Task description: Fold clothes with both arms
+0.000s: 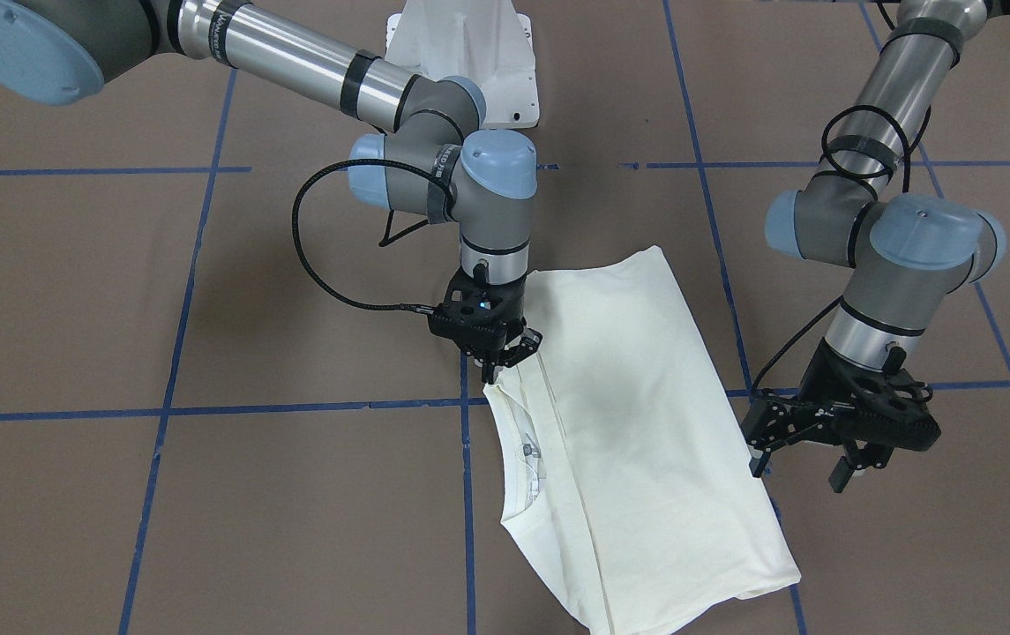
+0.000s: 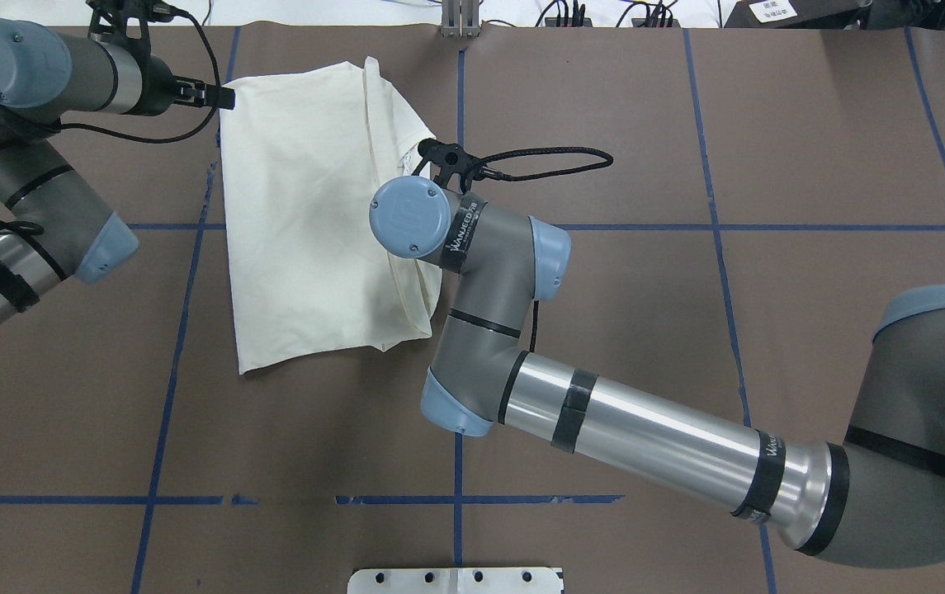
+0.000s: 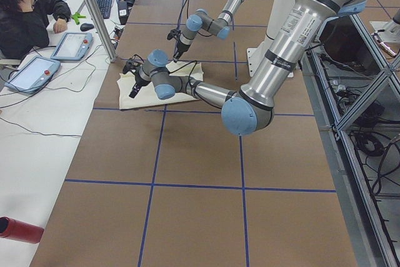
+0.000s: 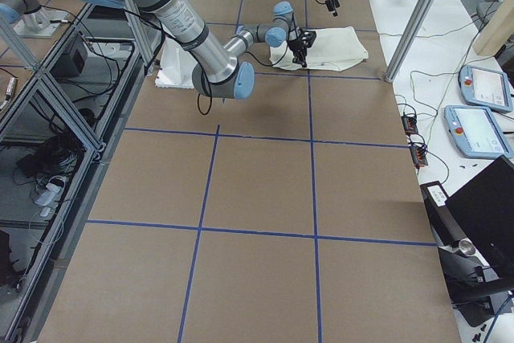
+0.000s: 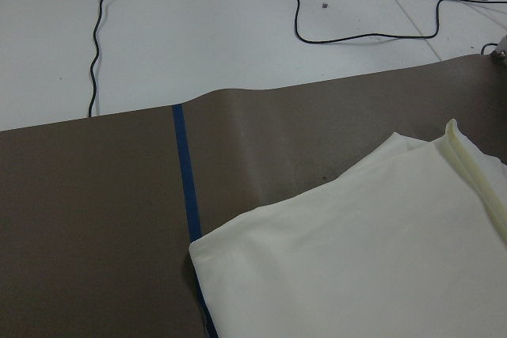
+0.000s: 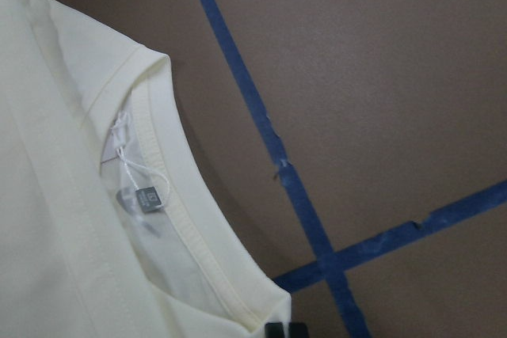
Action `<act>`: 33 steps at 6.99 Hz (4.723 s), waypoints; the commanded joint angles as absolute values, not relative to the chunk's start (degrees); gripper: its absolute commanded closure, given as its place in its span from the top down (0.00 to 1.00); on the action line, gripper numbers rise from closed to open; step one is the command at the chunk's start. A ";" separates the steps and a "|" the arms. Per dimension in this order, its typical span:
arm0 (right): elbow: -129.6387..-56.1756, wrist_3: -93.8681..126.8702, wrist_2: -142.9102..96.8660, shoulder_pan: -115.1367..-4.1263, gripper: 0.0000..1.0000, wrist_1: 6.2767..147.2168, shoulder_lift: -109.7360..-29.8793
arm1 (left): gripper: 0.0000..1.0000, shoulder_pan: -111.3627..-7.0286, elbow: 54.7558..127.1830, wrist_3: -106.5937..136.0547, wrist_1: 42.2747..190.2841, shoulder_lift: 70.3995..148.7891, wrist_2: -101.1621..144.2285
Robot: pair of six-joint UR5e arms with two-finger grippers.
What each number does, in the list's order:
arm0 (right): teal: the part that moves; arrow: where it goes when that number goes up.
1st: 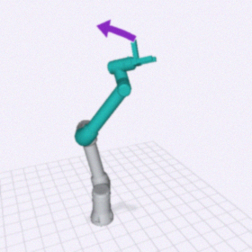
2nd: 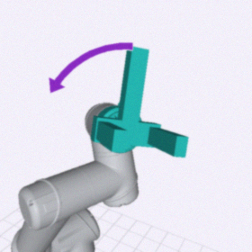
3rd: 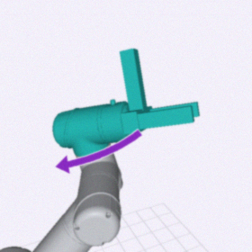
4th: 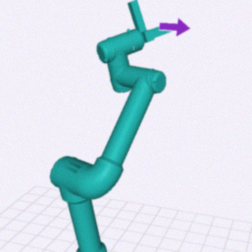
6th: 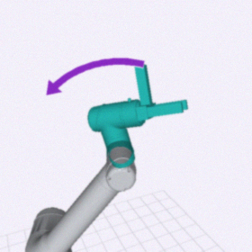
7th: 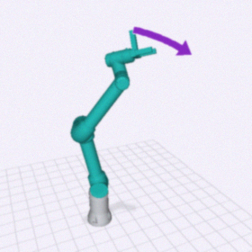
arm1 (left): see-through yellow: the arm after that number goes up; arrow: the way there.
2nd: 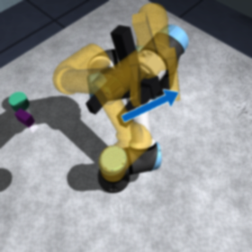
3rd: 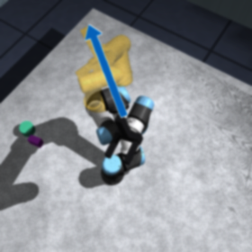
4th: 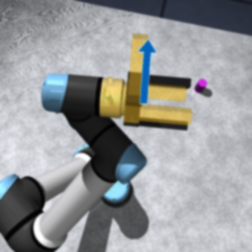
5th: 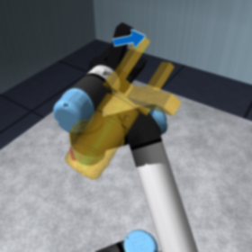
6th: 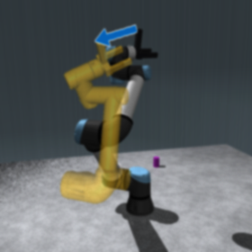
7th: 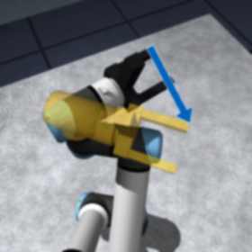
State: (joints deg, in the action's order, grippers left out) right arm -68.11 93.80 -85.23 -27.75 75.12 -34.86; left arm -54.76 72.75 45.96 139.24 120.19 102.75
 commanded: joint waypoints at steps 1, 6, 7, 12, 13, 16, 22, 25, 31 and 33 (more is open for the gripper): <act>-86.21 93.25 -86.04 -27.77 0.00 75.85 -50.10 | 1.00 -54.58 73.39 46.05 139.22 120.06 102.74; -108.01 93.87 -77.98 -19.62 0.99 75.85 -71.54 | 1.00 -54.58 74.09 46.41 139.04 119.54 106.26; -108.63 92.56 -78.57 -19.51 1.00 76.02 -70.93 | 1.00 -54.58 74.53 46.41 138.96 119.44 106.35; -114.00 66.24 -75.11 -10.76 1.00 80.15 -71.89 | 1.00 -54.58 74.88 46.49 138.60 119.36 106.35; -114.08 65.49 -70.19 -7.33 1.00 83.20 -71.98 | 1.00 -54.58 74.88 46.58 138.60 119.36 106.35; -113.65 65.39 -64.87 -4.05 0.53 89.65 -71.19 | 1.00 -54.58 74.97 46.58 138.60 119.36 106.44; -111.98 64.34 -65.13 -3.52 0.46 88.77 -69.70 | 1.00 -54.58 74.79 46.58 138.60 119.00 107.58; -112.06 64.68 -65.13 -3.52 0.00 88.68 -69.61 | 1.00 -54.58 75.15 46.58 138.60 119.00 107.67; -116.00 73.80 -65.30 -5.01 0.00 84.64 -77.32 | 1.00 -54.49 75.15 46.58 138.69 118.92 107.67; -115.67 82.48 -65.39 -3.96 0.58 84.73 -77.52 | 1.00 -54.49 75.15 46.58 138.69 118.92 107.67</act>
